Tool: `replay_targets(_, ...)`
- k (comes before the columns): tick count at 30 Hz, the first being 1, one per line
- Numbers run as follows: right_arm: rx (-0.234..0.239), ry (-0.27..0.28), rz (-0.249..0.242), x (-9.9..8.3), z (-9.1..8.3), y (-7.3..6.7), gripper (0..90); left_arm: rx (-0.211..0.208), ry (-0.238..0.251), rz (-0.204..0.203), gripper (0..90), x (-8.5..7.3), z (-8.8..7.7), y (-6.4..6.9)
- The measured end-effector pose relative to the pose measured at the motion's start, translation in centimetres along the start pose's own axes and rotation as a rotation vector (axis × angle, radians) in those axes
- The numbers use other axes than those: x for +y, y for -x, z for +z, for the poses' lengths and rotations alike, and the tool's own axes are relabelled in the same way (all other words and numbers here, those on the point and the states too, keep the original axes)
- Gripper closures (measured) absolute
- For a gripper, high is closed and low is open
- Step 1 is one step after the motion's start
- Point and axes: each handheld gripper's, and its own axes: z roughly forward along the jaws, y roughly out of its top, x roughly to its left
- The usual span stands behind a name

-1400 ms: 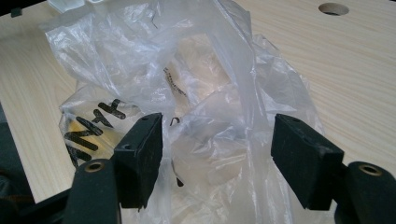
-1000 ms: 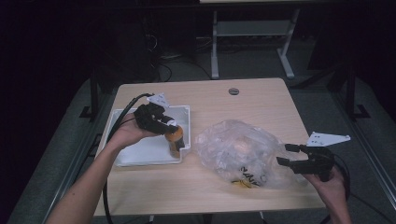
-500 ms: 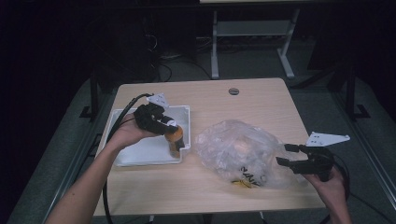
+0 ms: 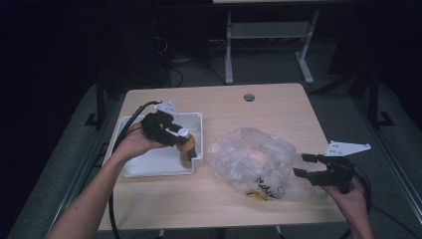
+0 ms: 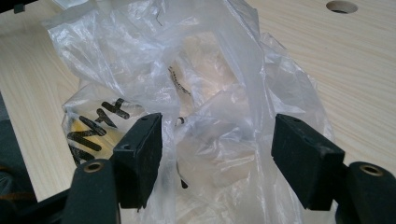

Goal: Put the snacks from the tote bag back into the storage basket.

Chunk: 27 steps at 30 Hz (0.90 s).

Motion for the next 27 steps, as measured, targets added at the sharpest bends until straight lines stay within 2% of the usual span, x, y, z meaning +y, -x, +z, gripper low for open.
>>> replay_targets(4,0.003,0.000,0.000,0.1,0.1,0.0,32.8,0.002,0.006,-0.015,41.7,-0.1,-0.3,0.0)
replay_targets(9,0.003,-0.001,-0.001,0.1,0.2,0.0,32.8,0.008,0.007,-0.018,39.5,-0.2,-0.6,-0.1)
replay_targets(10,0.003,0.000,-0.002,0.2,0.2,0.0,32.8,0.013,0.020,-0.030,38.8,-0.2,-0.6,0.0)
replay_targets(15,0.005,-0.001,-0.002,0.2,0.3,0.0,32.6,0.014,0.025,-0.023,37.5,-0.3,-0.9,-0.1)
replay_targets(27,0.004,0.001,0.002,0.1,0.2,0.0,32.1,0.019,0.028,-0.038,34.4,-0.6,-1.1,-0.2)
